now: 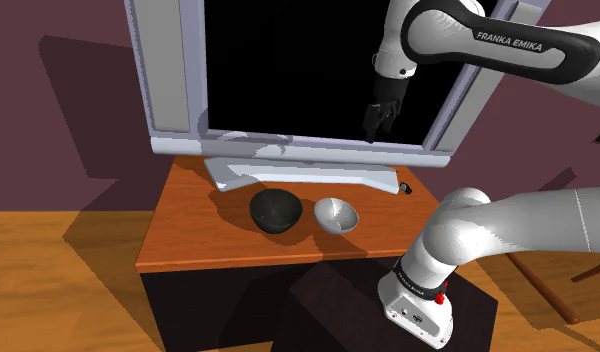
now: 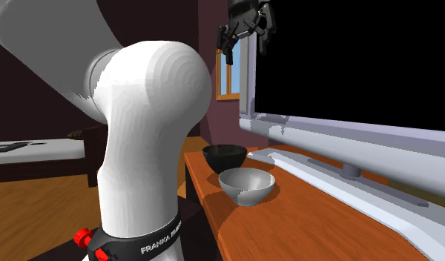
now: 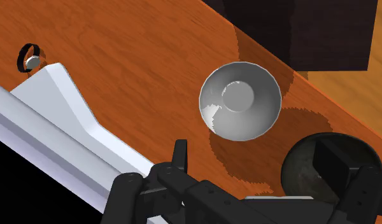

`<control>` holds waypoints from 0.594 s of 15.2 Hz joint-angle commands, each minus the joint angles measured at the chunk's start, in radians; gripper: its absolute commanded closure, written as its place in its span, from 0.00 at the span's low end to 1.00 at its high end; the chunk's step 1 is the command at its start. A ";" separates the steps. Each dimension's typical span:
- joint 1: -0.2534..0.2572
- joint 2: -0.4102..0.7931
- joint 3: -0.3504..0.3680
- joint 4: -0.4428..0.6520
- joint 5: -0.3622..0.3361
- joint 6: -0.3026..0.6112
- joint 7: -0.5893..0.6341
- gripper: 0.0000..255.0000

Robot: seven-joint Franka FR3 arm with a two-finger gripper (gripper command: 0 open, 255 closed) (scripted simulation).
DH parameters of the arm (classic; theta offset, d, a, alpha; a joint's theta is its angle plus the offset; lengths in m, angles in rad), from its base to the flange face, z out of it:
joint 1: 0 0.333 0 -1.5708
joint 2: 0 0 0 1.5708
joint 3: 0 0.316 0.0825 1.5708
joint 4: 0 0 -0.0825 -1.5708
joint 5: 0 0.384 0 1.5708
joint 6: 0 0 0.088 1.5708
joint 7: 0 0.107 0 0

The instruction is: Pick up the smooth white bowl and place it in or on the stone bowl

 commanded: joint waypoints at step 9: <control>0.026 0.015 0.037 -0.246 0.058 0.265 0.075 0.00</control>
